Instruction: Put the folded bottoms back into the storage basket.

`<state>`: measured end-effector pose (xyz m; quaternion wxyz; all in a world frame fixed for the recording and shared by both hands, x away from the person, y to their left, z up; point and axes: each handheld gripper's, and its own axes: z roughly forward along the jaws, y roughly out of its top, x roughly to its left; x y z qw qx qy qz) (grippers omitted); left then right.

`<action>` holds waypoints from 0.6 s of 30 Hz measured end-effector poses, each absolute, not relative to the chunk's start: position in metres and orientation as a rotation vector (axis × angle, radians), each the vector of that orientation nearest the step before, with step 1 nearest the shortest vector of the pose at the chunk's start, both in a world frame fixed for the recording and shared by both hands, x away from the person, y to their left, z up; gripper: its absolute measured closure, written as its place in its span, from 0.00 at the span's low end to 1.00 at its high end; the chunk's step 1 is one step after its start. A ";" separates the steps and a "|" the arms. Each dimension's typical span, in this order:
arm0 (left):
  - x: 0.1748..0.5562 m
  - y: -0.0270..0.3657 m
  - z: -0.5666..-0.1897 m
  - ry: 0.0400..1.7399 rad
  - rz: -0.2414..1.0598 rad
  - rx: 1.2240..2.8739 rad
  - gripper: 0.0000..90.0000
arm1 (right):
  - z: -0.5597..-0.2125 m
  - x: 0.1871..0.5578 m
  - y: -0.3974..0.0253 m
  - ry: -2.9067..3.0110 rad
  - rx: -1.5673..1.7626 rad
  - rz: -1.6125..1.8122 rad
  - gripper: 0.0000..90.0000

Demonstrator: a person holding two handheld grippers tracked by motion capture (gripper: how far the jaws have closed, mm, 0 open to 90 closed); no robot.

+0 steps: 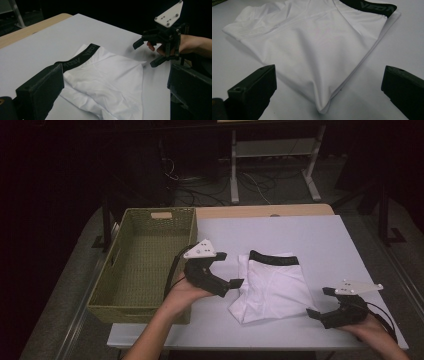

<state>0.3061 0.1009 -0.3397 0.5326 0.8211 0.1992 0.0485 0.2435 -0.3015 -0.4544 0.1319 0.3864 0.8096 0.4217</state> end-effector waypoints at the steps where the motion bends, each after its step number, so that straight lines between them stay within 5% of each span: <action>1: 0.306 0.099 -0.340 0.476 0.114 1.958 0.01 | -0.454 0.244 -0.302 2.350 1.121 1.225 0.00; 18: 0.304 0.066 -0.360 0.470 0.109 1.994 0.01 | -0.456 0.244 -0.301 2.357 1.102 1.224 0.00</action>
